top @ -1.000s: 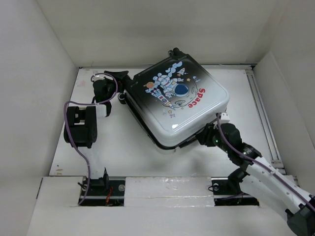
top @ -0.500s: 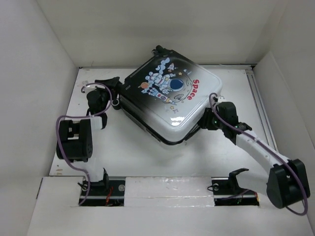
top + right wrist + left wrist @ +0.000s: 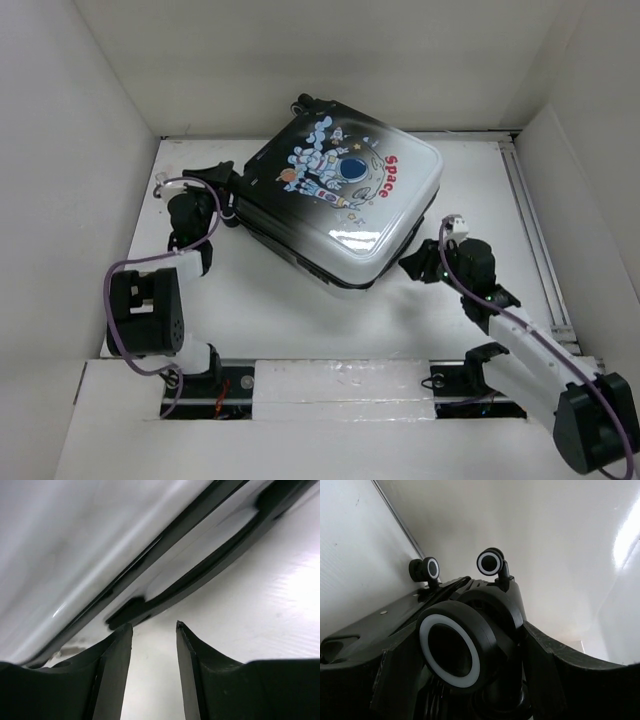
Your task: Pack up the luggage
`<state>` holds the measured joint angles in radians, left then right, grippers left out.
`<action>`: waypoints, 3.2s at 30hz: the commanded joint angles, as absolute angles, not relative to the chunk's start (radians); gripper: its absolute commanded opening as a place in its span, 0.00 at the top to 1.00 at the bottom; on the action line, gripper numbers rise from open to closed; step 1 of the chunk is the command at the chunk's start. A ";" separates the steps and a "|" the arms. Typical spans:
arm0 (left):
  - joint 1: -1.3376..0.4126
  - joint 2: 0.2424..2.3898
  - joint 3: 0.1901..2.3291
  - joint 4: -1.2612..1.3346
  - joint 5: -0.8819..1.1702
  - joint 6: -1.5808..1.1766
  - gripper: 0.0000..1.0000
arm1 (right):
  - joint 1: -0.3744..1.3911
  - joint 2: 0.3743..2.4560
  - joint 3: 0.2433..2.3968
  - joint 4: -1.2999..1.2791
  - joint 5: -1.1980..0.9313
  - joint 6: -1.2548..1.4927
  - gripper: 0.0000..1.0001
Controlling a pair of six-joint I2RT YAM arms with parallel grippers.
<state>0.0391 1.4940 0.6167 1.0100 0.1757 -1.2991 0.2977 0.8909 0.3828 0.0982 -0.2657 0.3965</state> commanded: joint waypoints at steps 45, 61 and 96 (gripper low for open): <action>0.080 1.522 0.795 0.894 0.249 -1.170 1.00 | 0.741 0.946 0.413 0.282 -0.081 0.336 0.50; 0.080 1.522 0.766 0.894 0.227 -1.161 1.00 | 0.903 0.996 0.351 0.442 0.026 0.483 1.00; -0.256 1.195 0.419 1.020 0.120 -1.157 1.00 | 0.541 0.819 0.697 -0.199 -0.177 0.331 1.00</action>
<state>-0.1509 1.2785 0.4416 0.9600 0.0433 -1.2320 0.5346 0.8371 0.5800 -0.3408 0.1097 0.3531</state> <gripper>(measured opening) 0.603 0.012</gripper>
